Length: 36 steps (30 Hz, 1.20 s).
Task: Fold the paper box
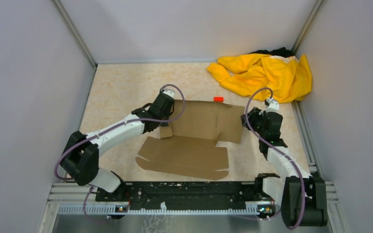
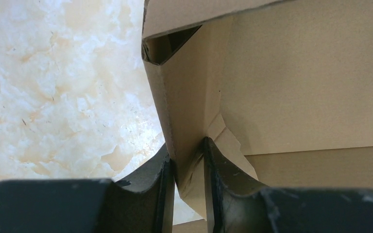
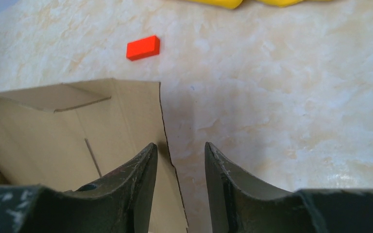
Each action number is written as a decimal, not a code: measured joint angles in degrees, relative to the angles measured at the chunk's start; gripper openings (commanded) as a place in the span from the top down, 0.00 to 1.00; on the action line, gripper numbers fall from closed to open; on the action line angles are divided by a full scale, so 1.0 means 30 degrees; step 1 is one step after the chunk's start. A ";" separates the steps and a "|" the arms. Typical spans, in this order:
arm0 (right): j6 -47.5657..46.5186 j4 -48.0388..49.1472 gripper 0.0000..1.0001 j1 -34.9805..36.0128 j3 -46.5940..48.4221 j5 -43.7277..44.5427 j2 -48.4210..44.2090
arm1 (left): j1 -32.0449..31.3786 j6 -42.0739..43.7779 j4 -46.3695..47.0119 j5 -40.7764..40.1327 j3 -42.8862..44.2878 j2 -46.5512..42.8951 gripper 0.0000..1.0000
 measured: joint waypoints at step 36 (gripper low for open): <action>-0.0109 0.0517 0.98 0.0226 -0.1450 -0.6186 -0.4189 | -0.1282 0.0670 0.1690 -0.1967 -0.1013 -0.0780 0.70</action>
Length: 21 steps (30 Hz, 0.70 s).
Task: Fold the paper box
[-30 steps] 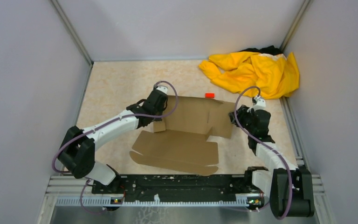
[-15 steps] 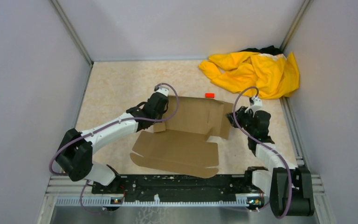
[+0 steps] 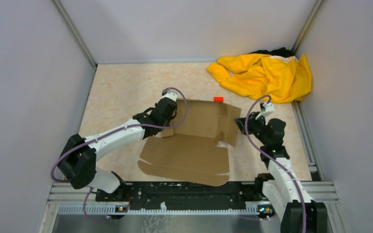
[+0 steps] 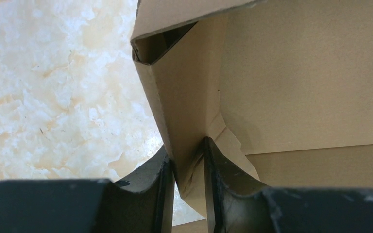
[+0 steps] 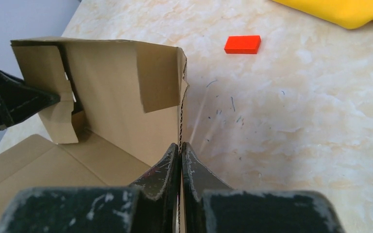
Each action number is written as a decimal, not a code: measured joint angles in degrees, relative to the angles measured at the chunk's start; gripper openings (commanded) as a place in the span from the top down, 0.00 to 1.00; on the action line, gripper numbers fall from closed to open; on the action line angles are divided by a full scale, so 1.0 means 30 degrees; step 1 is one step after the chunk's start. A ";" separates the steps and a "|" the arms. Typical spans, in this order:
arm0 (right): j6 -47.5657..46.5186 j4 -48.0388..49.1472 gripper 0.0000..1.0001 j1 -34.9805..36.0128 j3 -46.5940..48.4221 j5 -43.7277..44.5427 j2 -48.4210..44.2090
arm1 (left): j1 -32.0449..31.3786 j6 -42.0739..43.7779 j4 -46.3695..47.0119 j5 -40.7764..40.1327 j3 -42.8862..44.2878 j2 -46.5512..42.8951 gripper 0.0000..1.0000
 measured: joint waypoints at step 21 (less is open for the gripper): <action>-0.0153 0.1909 0.75 0.4605 0.0692 0.1938 0.1443 | -0.0372 -0.0044 0.0095 -0.0758 -0.0517 0.0000 0.69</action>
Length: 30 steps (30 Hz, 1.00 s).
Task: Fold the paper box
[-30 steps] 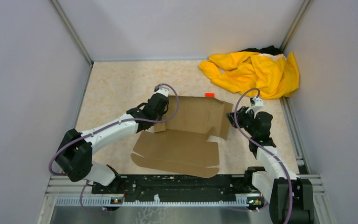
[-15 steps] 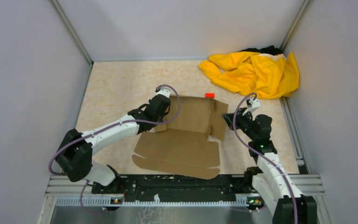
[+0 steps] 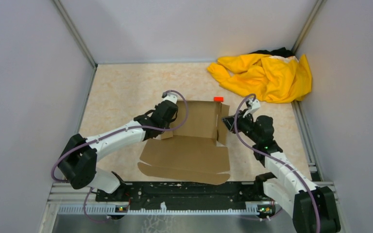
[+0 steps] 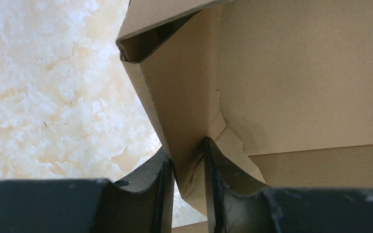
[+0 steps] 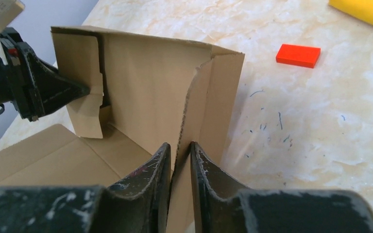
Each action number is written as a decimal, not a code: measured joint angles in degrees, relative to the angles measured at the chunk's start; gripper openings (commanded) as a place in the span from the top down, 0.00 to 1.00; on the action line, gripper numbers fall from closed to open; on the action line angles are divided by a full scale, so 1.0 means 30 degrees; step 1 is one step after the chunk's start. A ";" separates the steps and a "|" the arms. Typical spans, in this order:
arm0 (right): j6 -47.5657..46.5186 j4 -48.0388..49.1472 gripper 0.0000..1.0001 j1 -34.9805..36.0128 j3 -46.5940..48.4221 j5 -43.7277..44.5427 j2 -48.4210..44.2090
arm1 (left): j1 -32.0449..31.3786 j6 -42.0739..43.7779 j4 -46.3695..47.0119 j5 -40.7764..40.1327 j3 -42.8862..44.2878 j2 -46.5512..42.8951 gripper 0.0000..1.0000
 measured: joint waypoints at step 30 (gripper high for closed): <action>0.1137 0.1239 0.56 0.0306 -0.0780 -0.0787 -0.0051 | -0.0007 0.0080 0.0933 0.0168 -0.0240 0.0342 0.69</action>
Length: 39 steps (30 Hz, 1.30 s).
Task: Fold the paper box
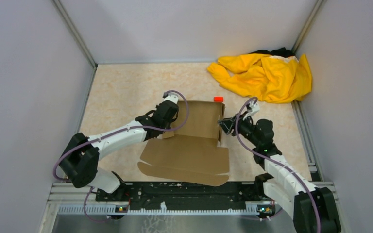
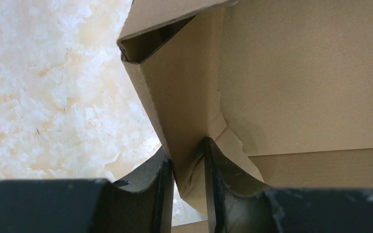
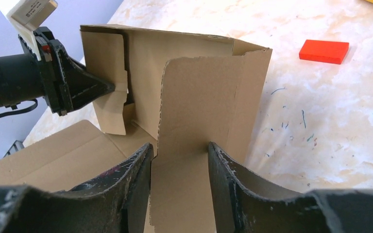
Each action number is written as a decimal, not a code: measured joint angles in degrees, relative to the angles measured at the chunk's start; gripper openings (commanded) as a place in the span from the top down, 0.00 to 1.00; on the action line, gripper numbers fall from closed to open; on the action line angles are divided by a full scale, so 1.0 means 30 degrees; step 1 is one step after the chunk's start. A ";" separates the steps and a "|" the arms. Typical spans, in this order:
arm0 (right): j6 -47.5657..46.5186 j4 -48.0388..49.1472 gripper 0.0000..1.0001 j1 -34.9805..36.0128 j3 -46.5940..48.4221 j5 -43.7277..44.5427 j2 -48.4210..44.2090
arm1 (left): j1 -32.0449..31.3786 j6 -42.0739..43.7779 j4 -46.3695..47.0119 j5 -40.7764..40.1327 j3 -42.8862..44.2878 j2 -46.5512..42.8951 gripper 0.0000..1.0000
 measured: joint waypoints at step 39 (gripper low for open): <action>0.6761 1.6028 0.45 -0.2062 -0.4532 -0.3701 0.7300 | -0.0015 0.0372 0.0474 0.0007 -0.0109 0.0131 0.69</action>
